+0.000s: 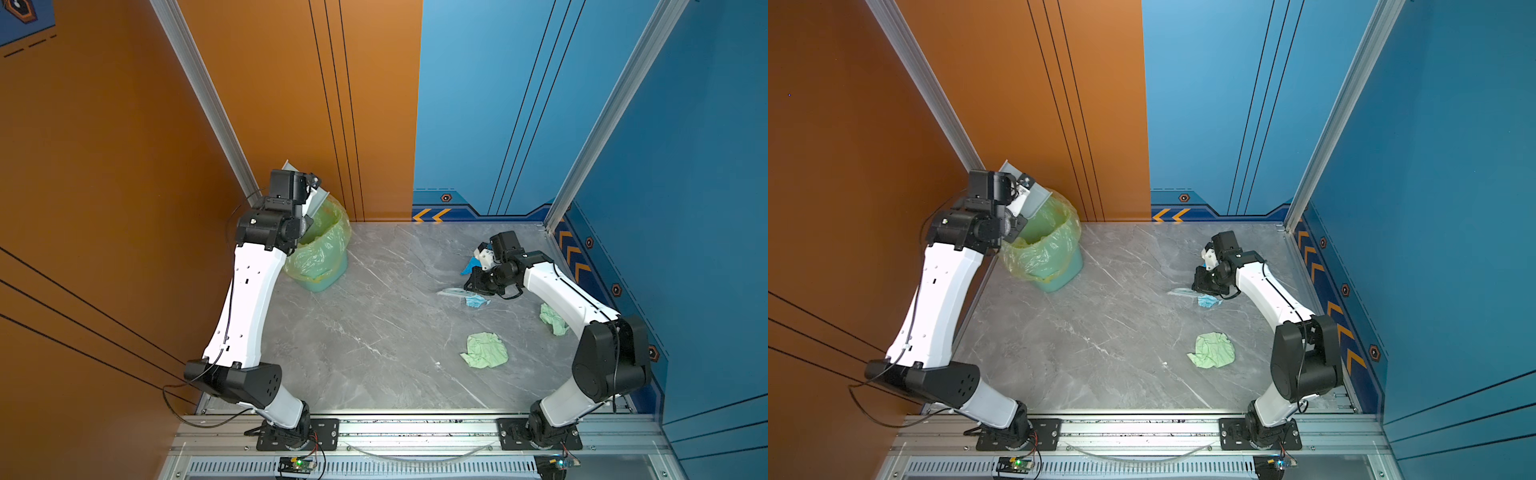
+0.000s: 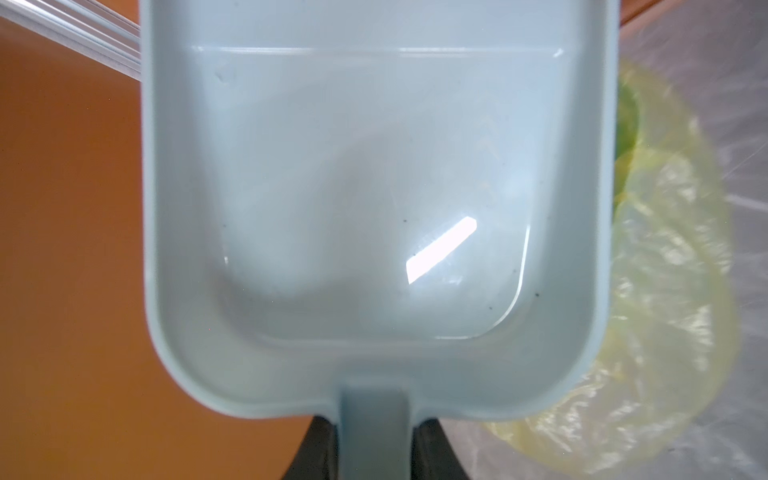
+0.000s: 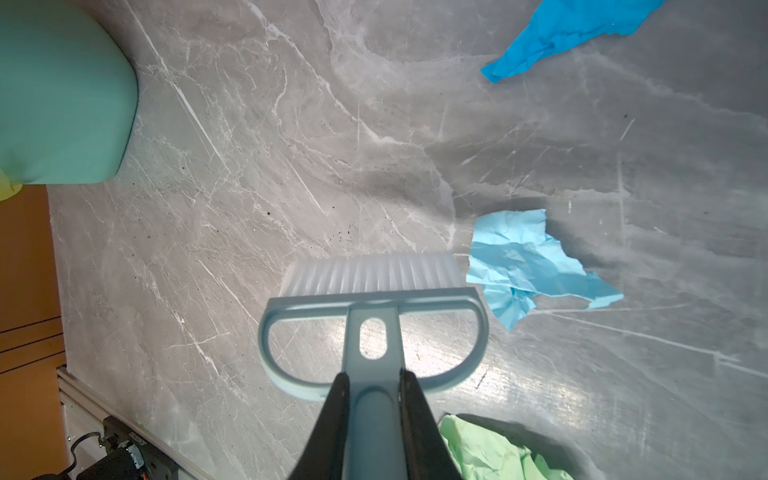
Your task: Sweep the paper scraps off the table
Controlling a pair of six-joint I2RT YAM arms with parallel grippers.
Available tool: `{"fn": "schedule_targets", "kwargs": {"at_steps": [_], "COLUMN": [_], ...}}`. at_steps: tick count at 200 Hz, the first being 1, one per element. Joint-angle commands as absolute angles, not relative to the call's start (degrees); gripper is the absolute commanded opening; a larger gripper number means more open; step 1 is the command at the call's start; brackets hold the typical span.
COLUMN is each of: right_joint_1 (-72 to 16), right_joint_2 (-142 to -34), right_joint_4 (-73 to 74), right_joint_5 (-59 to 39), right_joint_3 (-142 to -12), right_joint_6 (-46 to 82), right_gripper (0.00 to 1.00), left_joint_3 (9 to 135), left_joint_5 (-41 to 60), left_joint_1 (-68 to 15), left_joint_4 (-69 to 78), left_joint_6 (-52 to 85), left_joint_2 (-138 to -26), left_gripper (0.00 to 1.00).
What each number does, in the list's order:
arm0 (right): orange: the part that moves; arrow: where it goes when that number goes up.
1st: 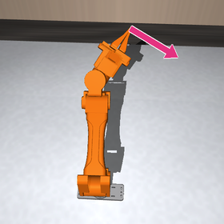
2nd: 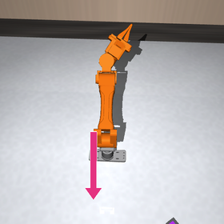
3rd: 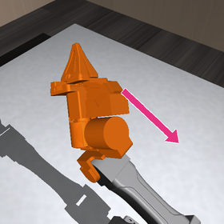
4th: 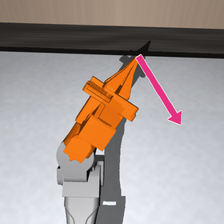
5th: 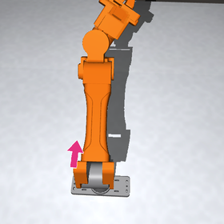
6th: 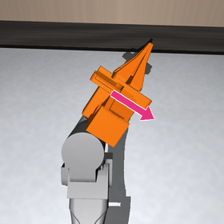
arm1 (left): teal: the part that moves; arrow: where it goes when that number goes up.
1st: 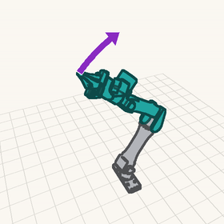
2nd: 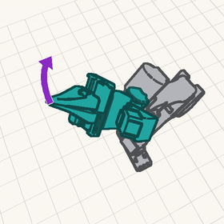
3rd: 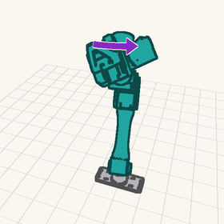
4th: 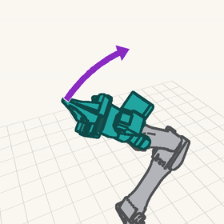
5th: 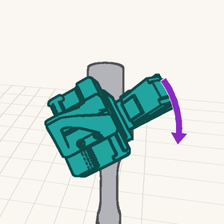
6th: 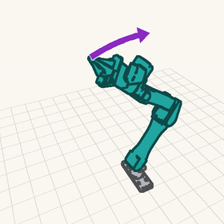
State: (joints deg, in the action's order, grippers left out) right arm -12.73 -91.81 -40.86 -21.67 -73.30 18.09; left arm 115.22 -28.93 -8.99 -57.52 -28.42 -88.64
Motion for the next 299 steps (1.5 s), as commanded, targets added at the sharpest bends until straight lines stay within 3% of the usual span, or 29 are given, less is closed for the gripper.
{"fn": "schedule_targets", "kwargs": {"at_steps": [1, 65, 121, 244, 299], "right_joint_1": [-12.39, -11.03, -9.17, -7.4, -7.64], "right_joint_2": [-89.15, -86.52, -85.55, -88.21, -89.89], "right_joint_4": [-41.02, -42.53, -42.53, -42.3, -52.64], "right_joint_5": [-19.14, -15.13, -10.78, -1.99, -7.02], "right_joint_3": [-72.92, -73.17, -73.51, -75.03, -77.87], "right_joint_6": [19.14, 19.56, 20.76, 20.52, 17.24], "right_gripper": [0.0, 0.0, 0.0, 0.0, 0.0], "left_joint_3": [114.38, 102.01, 95.3, 76.56, 74.37], "left_joint_5": [-18.72, -1.25, 3.38, -2.11, -6.34], "left_joint_1": [-8.76, -9.3, -12.08, -24.46, -31.71], "left_joint_4": [-55.33, -45.09, -41.14, -33.58, -33.57], "left_joint_6": [-20.08, -4.66, 7.3, 16.44, 15.95], "left_joint_2": [-85.8, -77.59, -75.41, -73.38, -77.61], "left_gripper": [0.0, 0.0, 0.0, 0.0, 0.0]}}
